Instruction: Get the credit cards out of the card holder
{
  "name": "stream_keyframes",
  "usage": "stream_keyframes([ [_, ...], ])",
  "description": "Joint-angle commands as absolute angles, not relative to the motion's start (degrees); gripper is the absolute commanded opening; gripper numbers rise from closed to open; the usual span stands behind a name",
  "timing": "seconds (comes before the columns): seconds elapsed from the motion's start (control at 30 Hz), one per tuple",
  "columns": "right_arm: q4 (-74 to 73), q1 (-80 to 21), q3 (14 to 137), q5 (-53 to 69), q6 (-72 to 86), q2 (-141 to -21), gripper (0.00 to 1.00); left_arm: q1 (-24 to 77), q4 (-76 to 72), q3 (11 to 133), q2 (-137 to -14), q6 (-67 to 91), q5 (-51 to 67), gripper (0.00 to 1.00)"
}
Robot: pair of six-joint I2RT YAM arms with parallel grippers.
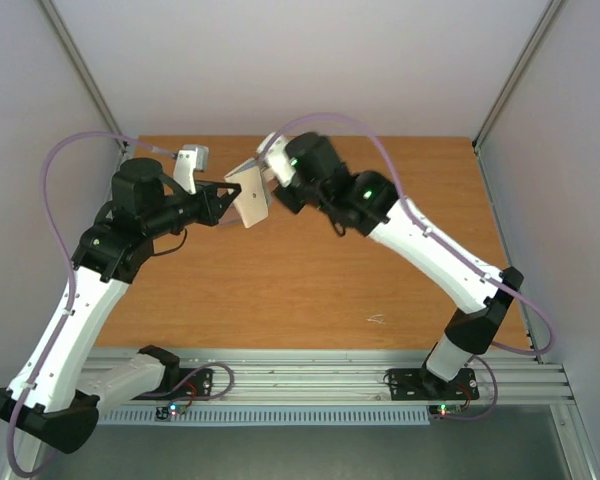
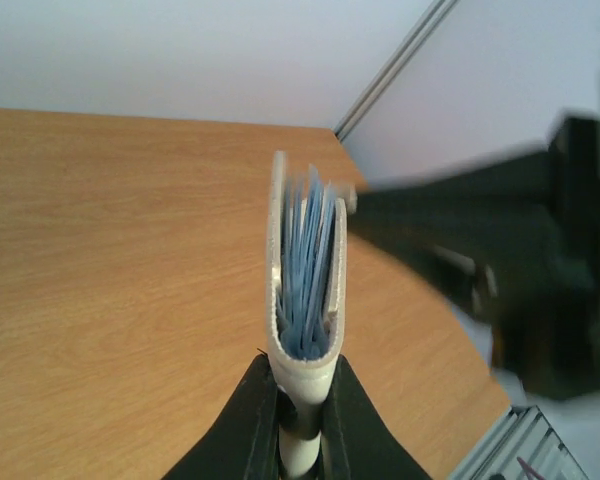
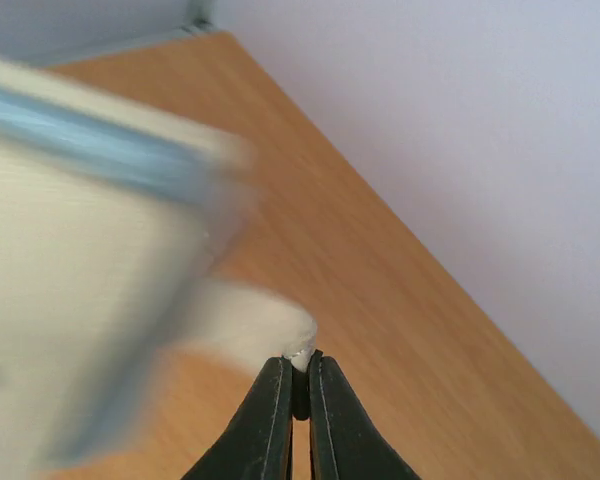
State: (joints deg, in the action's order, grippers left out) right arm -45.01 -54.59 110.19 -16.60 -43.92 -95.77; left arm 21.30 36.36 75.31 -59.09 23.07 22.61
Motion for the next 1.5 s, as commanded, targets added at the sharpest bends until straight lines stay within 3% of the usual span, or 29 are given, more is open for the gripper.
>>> stream_keyframes([
  [0.0, -49.9, -42.5, 110.0, -11.3, -37.1, -90.6, 0.01, 21.7, 35.7, 74.6, -57.0, 19.0, 25.1, 0.0],
  [0.1, -54.5, -37.2, 108.6, 13.5, -38.9, -87.4, 0.02, 21.7, 34.8, 74.6, -56.5, 15.7, 27.6, 0.0],
  [0.13, -56.6, -36.3, 108.6, 20.1, -40.5, -86.1, 0.12, 21.6, 34.5, 75.4, -56.5, 14.1, 30.7, 0.0],
  [0.2, -58.3, -34.8, 107.9, 28.2, -40.6, -84.0, 0.42, 21.6, 34.8, 77.3, -56.5, 9.5, 35.9, 0.0],
  [0.23, -57.9, -34.0, 106.9, 30.8, -39.8, -82.8, 0.51, 21.6, 35.6, 78.3, -56.5, 7.8, 38.3, 0.0],
  [0.37, -54.8, -31.4, 104.2, 41.6, -36.2, -80.3, 0.75, 21.6, 38.5, 80.4, -57.0, 5.2, 37.7, 0.0],
  [0.47, -51.6, -31.4, 103.4, 43.4, -32.0, -80.4, 0.84, 21.6, 38.8, 80.9, -57.5, 5.8, 35.3, 0.0],
  [0.53, -45.5, -31.4, 100.0, 43.5, -26.4, -79.8, 0.96, 21.6, 38.2, 81.4, -57.7, 6.5, 35.4, 0.0],
  [0.67, -37.8, -32.6, 91.7, 39.3, -23.3, -77.2, 0.98, 21.6, 34.9, 81.5, -57.8, 9.6, 41.1, 0.0],
  [0.77, -33.6, -32.6, 87.3, 42.6, -24.8, -75.3, 0.94, 21.4, 31.3, 80.8, -57.5, 12.2, 46.9, 0.0],
  [0.93, -40.7, -32.6, 89.9, 44.8, -28.3, -77.2, 0.86, 20.9, 27.5, 80.5, -57.5, 15.9, 49.2, 0.0],
  [1.23, -42.1, -32.6, 92.6, 53.6, -30.4, -78.3, 0.86, 20.8, 27.6, 79.6, -57.6, 15.4, 50.1, 0.0],
  [1.33, -54.7, -32.4, 99.6, 59.8, -38.2, -81.5, 0.91, 20.8, 27.5, 79.3, -57.4, 15.2, 50.2, 0.0],
  [1.47, -74.3, -32.3, 110.5, 54.5, -48.6, -86.6, 0.94, 20.8, 27.4, 79.1, -57.3, 14.7, 50.8, 0.0],
])
